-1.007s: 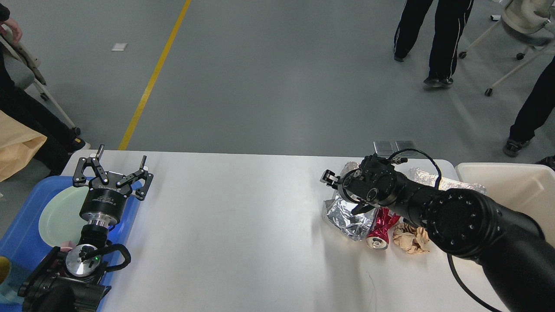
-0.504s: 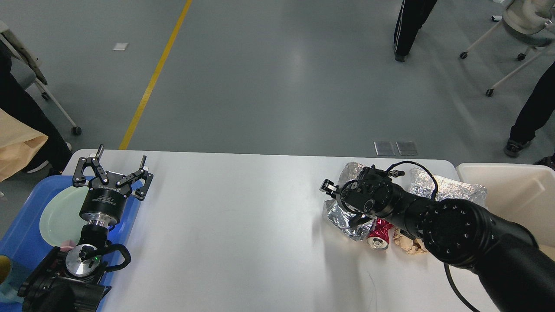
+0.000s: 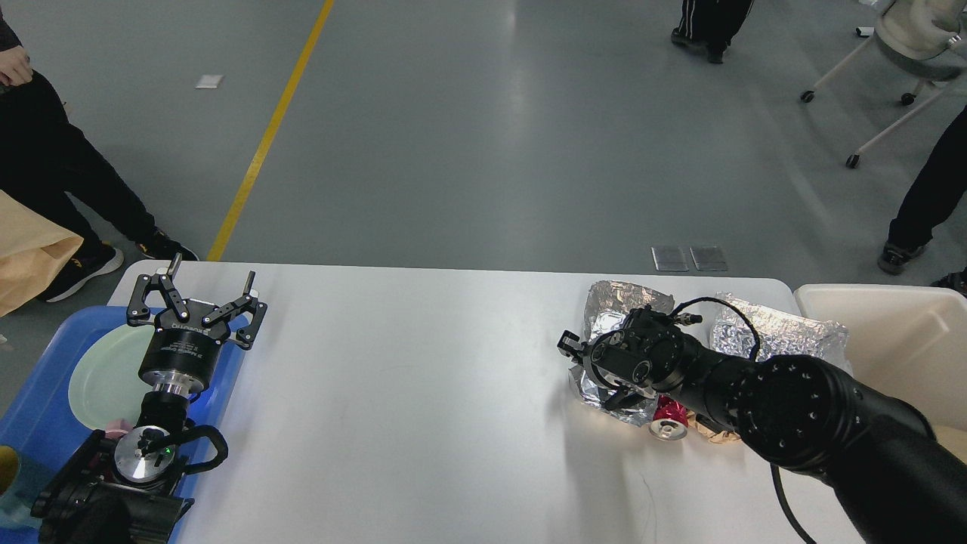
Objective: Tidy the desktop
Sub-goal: 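Close the right gripper on the crumpled silver foil, then lift the silver foil and carry it toward the white box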
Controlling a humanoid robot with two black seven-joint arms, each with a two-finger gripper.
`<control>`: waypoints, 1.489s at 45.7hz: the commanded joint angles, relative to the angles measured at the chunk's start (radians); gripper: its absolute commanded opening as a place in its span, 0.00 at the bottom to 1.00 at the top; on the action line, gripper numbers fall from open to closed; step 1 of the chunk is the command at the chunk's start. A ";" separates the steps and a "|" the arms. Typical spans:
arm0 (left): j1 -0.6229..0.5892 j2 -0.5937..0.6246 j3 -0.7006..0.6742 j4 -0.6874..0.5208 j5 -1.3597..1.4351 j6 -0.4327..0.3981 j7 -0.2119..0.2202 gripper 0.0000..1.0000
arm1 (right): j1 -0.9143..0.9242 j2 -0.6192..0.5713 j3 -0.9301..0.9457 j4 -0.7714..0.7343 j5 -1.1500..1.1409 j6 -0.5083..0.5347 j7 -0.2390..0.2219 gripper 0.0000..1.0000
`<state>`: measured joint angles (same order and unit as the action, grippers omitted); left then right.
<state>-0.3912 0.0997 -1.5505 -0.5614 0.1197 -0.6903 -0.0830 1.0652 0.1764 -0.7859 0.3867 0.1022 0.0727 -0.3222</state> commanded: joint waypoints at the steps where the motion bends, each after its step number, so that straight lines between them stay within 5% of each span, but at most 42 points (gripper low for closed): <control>1: 0.000 0.000 0.000 0.000 0.000 0.000 0.000 0.96 | -0.001 0.000 0.011 0.012 0.002 0.004 -0.001 0.00; 25: 0.000 0.000 0.000 0.000 0.000 0.000 0.000 0.96 | 0.070 0.002 0.054 0.098 0.014 0.005 -0.017 0.00; 45: 0.000 0.000 0.000 0.000 0.000 0.000 0.000 0.96 | 0.605 -0.195 -0.033 0.639 0.077 0.027 -0.139 0.00; 54: 0.000 0.000 0.000 0.000 0.000 0.000 0.000 0.96 | 0.861 -0.270 -0.173 0.856 0.079 0.129 -0.140 0.00; 62: 0.000 0.002 0.000 0.000 0.000 0.000 0.000 0.96 | 1.084 -0.365 -0.274 0.986 0.094 0.364 -0.094 0.00; 68: 0.000 0.002 0.000 0.000 0.000 0.000 0.000 0.96 | 1.286 -0.400 -0.377 1.067 0.094 0.502 0.031 0.00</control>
<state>-0.3912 0.1008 -1.5506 -0.5615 0.1197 -0.6903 -0.0831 2.1997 -0.1991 -1.0861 1.3977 0.1961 0.4652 -0.3846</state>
